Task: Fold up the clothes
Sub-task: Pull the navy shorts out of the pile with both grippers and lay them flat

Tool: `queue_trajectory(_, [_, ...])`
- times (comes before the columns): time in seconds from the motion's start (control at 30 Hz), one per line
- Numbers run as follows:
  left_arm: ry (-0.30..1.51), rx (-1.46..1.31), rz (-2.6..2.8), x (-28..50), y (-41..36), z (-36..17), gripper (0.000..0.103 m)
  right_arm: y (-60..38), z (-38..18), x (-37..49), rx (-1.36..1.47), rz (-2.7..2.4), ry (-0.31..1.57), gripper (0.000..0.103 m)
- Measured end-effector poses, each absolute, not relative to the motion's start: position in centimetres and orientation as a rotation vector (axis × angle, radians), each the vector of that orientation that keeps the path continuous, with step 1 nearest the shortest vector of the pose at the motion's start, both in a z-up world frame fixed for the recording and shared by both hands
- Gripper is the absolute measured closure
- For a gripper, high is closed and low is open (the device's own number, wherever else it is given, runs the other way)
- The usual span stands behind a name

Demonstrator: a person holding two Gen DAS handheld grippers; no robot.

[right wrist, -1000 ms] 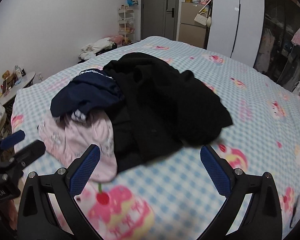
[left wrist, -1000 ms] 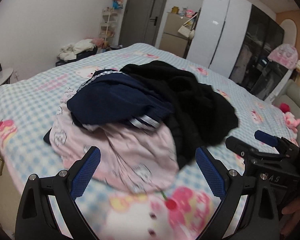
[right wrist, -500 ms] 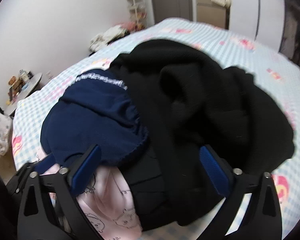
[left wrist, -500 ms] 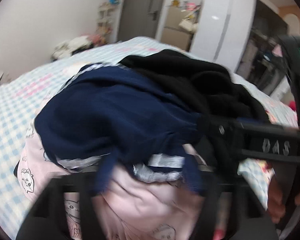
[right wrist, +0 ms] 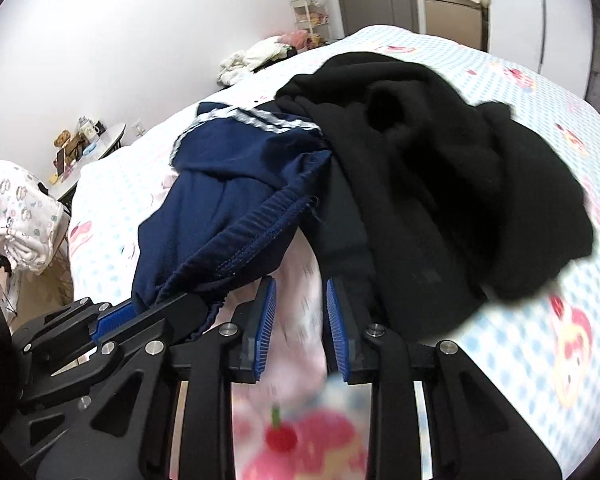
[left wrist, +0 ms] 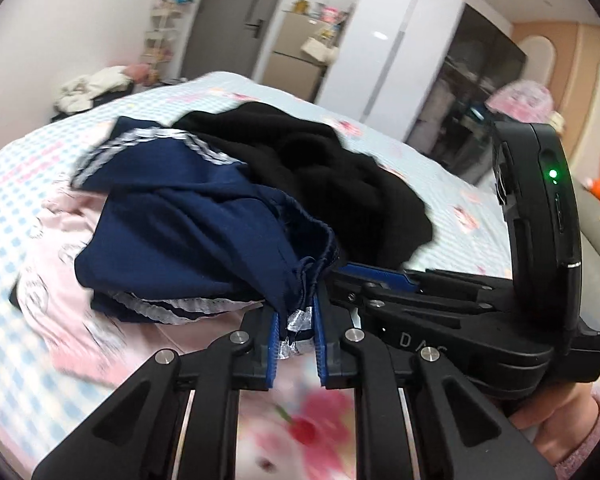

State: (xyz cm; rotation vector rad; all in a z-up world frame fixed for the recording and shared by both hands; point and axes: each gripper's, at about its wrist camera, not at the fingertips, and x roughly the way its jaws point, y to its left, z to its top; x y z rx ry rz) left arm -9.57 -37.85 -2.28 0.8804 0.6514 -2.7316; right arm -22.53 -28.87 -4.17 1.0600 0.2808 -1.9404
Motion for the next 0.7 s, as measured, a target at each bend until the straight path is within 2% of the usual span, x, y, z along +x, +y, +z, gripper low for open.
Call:
queue_trajectory(0.33, [0.764, 1.14, -2.945, -8.3, -21.7, -3.8, 0.088, -12.2, -3.6, -19.6, 1.15, -2.082, 0.134, 0.073])
queue_trajectory(0.7, [0.731, 1.454, -3.176, -9.9, -3.5, -4.4, 0.088, 9.7, -4.2, -14.6, 1.321, -2.342, -0.112, 0.073])
